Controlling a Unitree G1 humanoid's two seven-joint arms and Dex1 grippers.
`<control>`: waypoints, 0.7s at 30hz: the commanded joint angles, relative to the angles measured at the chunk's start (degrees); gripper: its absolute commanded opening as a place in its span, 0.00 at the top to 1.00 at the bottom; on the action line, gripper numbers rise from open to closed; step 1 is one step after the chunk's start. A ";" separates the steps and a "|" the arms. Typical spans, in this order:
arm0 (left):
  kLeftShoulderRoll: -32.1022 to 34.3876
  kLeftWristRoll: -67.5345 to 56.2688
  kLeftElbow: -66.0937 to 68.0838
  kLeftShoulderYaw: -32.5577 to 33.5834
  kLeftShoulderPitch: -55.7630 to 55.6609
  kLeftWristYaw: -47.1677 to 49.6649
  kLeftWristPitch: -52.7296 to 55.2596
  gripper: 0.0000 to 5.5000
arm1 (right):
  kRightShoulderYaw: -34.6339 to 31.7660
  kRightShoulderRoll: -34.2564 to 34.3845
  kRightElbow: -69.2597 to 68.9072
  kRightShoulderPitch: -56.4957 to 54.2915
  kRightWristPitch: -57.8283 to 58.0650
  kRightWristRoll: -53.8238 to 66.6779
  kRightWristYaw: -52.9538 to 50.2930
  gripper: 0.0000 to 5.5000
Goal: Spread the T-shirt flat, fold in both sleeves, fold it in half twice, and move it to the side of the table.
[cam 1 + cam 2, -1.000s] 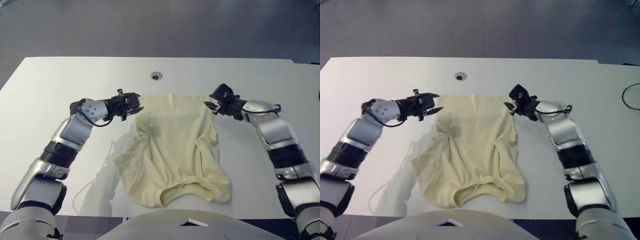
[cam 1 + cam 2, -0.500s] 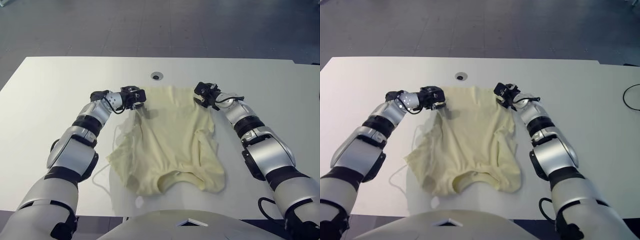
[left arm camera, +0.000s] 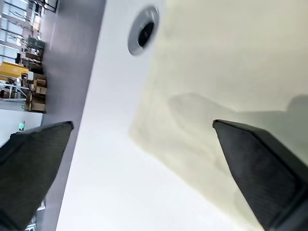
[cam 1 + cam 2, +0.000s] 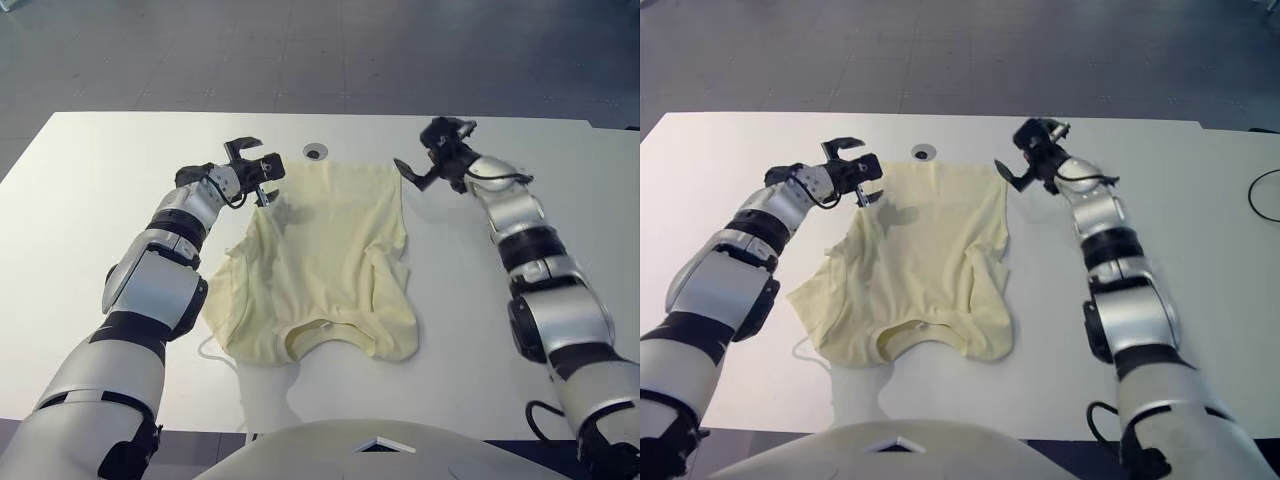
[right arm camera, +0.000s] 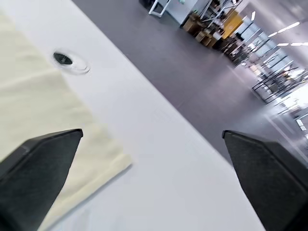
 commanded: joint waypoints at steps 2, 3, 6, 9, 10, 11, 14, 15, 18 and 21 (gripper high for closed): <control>10.51 -12.98 -37.29 11.41 21.40 -10.17 6.43 0.02 | -5.76 -20.04 -53.25 30.53 26.95 12.50 19.33 0.02; 10.58 -13.36 -42.45 11.61 24.80 -10.47 8.27 0.02 | -6.47 -21.17 -56.02 32.63 28.48 13.31 20.27 0.02; 8.86 -13.44 -50.57 11.34 30.19 -10.41 12.18 0.02 | -7.12 -22.53 -62.52 37.21 32.26 14.81 21.32 0.02; 7.44 -12.15 -53.93 10.75 31.82 -10.16 14.71 0.02 | -5.49 -22.17 -66.17 38.70 34.58 14.87 21.35 0.02; 6.68 -11.77 -54.58 10.43 31.72 -10.19 15.54 0.02 | -5.06 -21.94 -67.43 39.29 35.58 14.88 21.14 0.02; 6.05 -11.50 -55.08 10.20 31.61 -10.25 16.28 0.02 | -4.86 -21.81 -68.46 39.87 36.46 14.92 20.95 0.02; 5.25 -10.38 -56.44 9.51 31.71 -10.42 17.98 0.02 | -3.69 -21.30 -70.58 40.63 38.28 14.35 20.27 0.02; 5.18 -10.06 -57.03 9.38 31.93 -10.40 18.64 0.02 | -3.14 -20.90 -70.90 40.36 38.94 14.03 19.78 0.02; 5.02 -9.63 -58.93 9.29 32.73 -10.47 20.74 0.02 | -1.52 -19.86 -71.08 39.39 40.55 13.05 17.86 0.02; 4.98 -9.08 -59.42 8.66 32.97 -10.65 21.43 0.02 | 0.89 -18.14 -68.87 37.91 40.12 10.35 14.62 0.02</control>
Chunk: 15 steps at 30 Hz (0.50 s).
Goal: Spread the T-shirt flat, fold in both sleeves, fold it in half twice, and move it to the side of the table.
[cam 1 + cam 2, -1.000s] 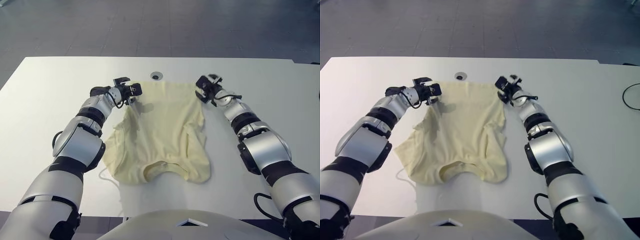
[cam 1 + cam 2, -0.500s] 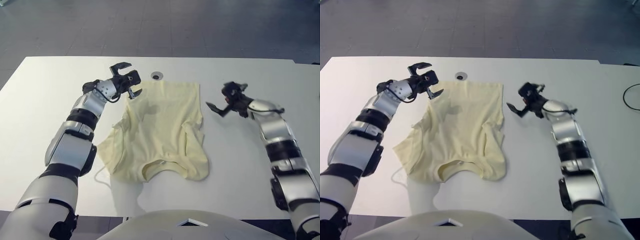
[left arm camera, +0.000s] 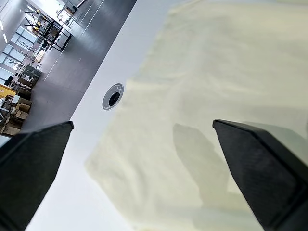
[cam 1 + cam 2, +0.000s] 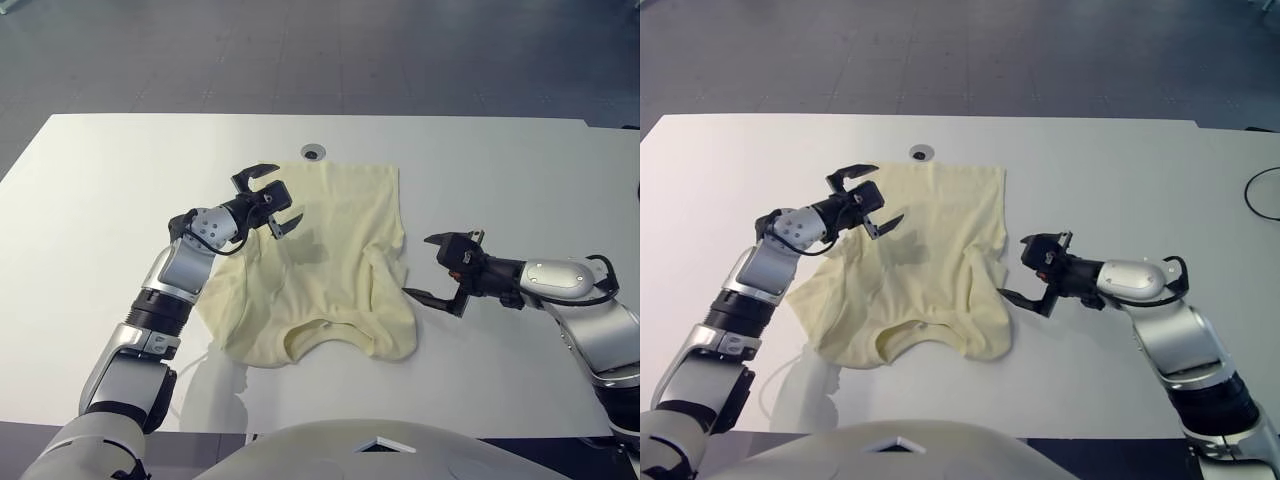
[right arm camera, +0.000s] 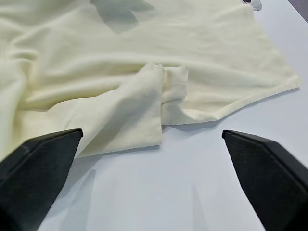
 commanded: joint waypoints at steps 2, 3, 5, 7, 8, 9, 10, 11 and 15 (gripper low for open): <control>-0.20 1.16 -0.66 -0.85 0.47 -0.58 1.43 0.02 | 3.08 2.36 2.60 -2.44 0.28 -3.65 -4.79 0.02; -0.29 1.27 -0.22 -0.89 0.34 -0.53 1.30 0.02 | 3.44 2.69 3.24 -2.78 0.12 -3.98 -5.31 0.02; -0.43 1.70 0.89 -1.13 0.03 -0.33 0.99 0.02 | 4.48 3.23 5.07 -3.63 -0.82 -5.21 -6.15 0.02; -0.72 2.02 1.84 -1.37 -0.39 -0.19 0.71 0.02 | 5.87 3.46 6.75 -4.23 -1.76 -6.59 -6.77 0.02; -0.84 2.10 2.27 -1.46 -0.64 -0.14 0.59 0.02 | 6.73 3.34 7.49 -4.47 -2.38 -7.50 -6.99 0.02; -0.96 2.20 2.99 -1.58 -1.01 -0.04 0.33 0.02 | 7.83 3.18 8.30 -4.66 -2.87 -8.61 -7.07 0.02; -1.08 2.29 3.80 -1.66 -1.42 0.06 0.03 0.02 | 8.93 2.94 9.05 -4.80 -3.43 -9.91 -7.18 0.02; -1.24 2.44 4.86 -1.72 -1.96 0.18 -0.36 0.02 | 9.97 2.61 9.78 -4.89 -4.18 -11.22 -7.24 0.02; -2.29 4.87 12.23 -3.43 -4.96 1.34 -3.28 0.02 | 11.07 -0.59 9.64 -3.20 -4.33 -14.59 -6.58 0.02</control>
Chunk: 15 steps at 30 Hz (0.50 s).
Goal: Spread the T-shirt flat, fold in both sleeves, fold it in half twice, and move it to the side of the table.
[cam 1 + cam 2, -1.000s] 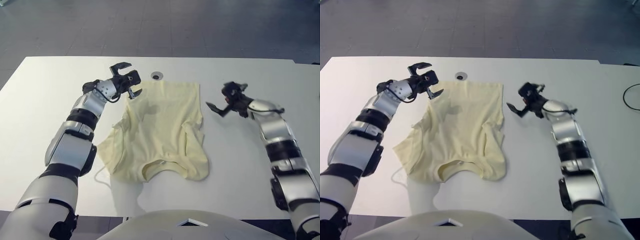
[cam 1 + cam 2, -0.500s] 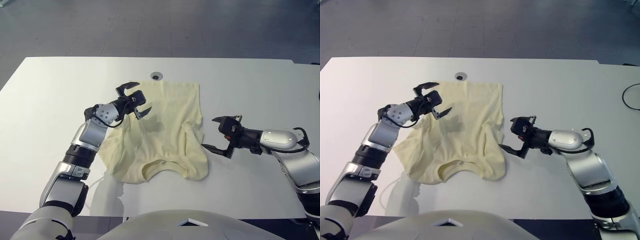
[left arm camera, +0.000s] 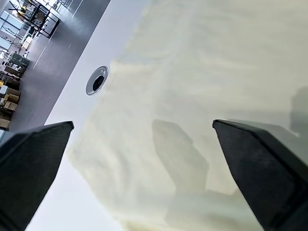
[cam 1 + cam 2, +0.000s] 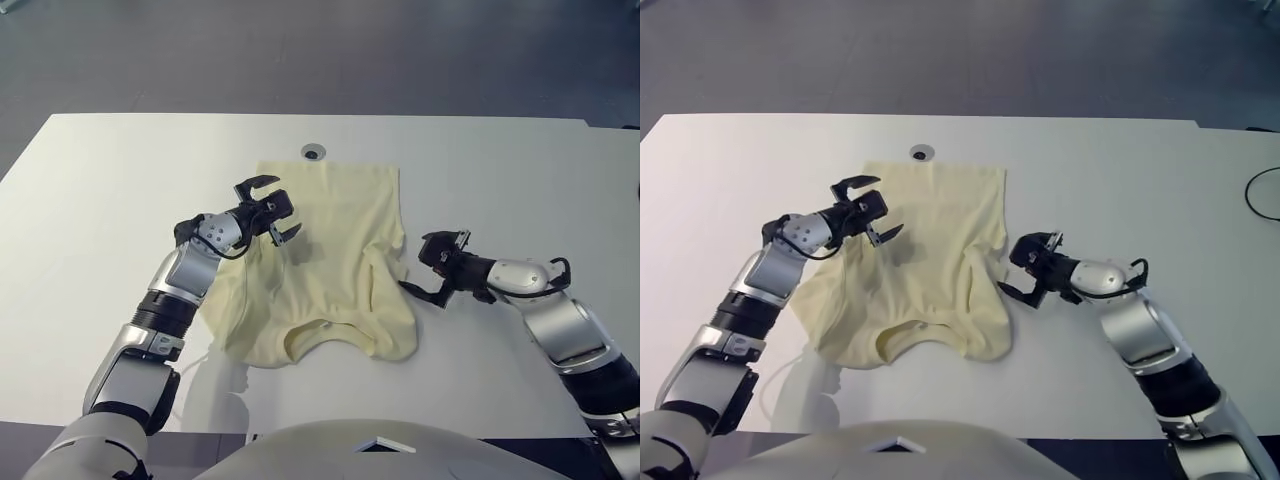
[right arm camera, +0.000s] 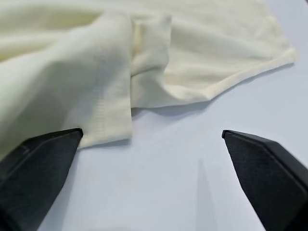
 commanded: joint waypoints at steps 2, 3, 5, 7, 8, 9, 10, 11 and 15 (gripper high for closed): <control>-1.38 3.69 10.91 -2.80 -4.38 1.98 -3.91 0.02 | -0.09 -6.44 -1.45 3.44 1.85 -3.65 1.90 0.02; -1.71 4.35 13.66 -3.28 -4.83 2.58 -4.61 0.02 | -1.16 -8.00 -2.95 4.60 2.75 -3.39 2.61 0.02; -2.20 5.12 18.47 -3.77 -5.36 3.96 -5.27 0.02 | -3.31 -10.94 -6.20 7.42 4.88 -2.64 4.06 0.02; -2.63 5.36 22.07 -3.76 -5.74 5.17 -5.29 0.02 | -5.08 -13.08 -9.12 10.33 7.01 -2.00 5.10 0.02; -2.75 5.36 23.27 -3.74 -5.89 5.57 -5.24 0.02 | -5.71 -13.55 -10.17 11.26 8.09 -1.69 5.39 0.02; -3.18 5.15 24.39 -3.68 -6.19 5.87 -5.27 0.02 | -6.54 -13.79 -11.51 12.46 10.03 -1.16 5.54 0.02; -3.70 4.98 25.13 -3.69 -6.51 6.11 -5.16 0.02 | -7.29 -13.74 -12.80 13.52 11.97 -0.49 5.53 0.02; -4.16 4.91 25.62 -3.81 -6.83 6.18 -5.22 0.02 | -7.89 -13.47 -13.73 14.21 13.62 0.10 5.37 0.02; -5.90 4.26 26.15 -3.81 -8.27 6.11 -4.92 0.02 | -10.28 -12.96 -15.70 13.55 19.03 2.03 4.74 0.02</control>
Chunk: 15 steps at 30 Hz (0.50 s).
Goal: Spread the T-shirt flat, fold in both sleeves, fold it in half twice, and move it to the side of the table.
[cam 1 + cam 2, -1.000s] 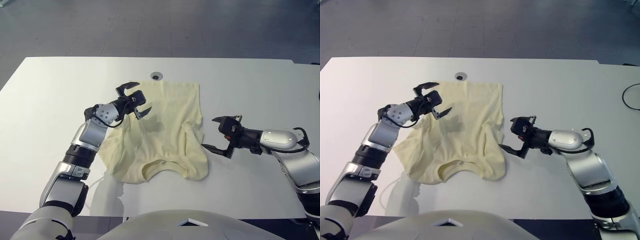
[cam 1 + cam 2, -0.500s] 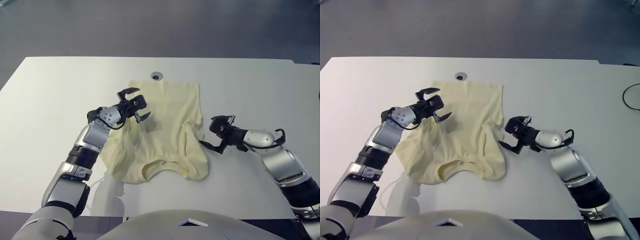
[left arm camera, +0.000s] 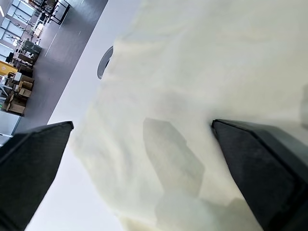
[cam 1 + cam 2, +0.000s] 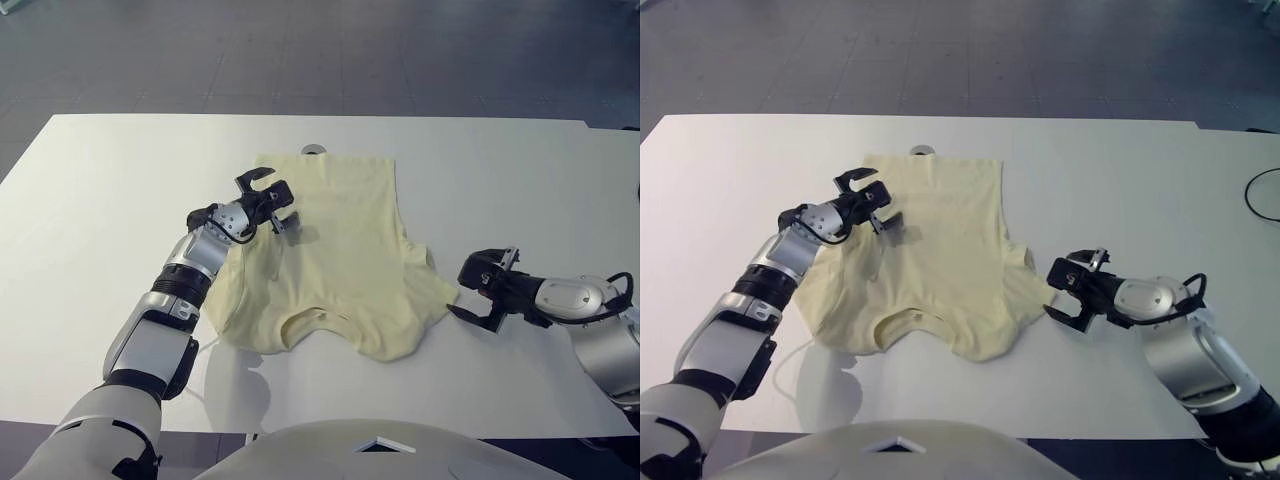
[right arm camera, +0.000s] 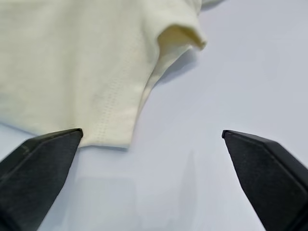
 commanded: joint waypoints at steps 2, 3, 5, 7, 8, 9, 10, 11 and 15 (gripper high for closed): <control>-2.04 0.43 1.61 -1.04 1.30 -1.70 2.33 0.02 | -2.64 -0.21 -1.72 -1.07 6.58 2.78 0.38 0.02; -1.87 0.01 0.27 -0.62 1.07 -2.02 2.30 0.02 | -3.83 0.19 -1.91 -2.68 8.40 3.87 0.41 0.02; -0.71 -0.92 -4.01 0.58 1.15 -2.83 2.81 0.02 | -5.73 0.27 -2.37 -6.43 11.07 5.90 0.77 0.02; 1.95 -1.53 -10.81 2.10 1.91 -4.35 4.24 0.02 | -7.78 0.72 -3.18 -10.71 14.60 8.57 1.13 0.02; 4.28 -1.31 -15.67 2.93 2.76 -5.77 5.49 0.02 | -8.73 1.78 -3.62 -13.40 17.11 9.84 0.65 0.02; 6.38 -1.39 -20.20 4.27 3.68 -6.90 6.93 0.02 | -9.37 2.95 -4.23 -15.84 19.51 11.03 0.12 0.02; 8.16 -1.64 -24.11 5.70 4.73 -7.84 8.36 0.02 | -9.57 4.00 -4.96 -17.62 21.40 12.03 -0.38 0.02; 10.23 -1.85 -28.66 7.76 6.44 -8.45 10.14 0.02 | -9.42 5.70 -5.56 -19.12 22.76 12.81 -1.38 0.02; 15.99 -5.17 -45.96 19.37 18.51 -9.75 20.38 0.02 | -8.07 14.99 -5.60 -20.33 18.47 12.55 -8.75 0.02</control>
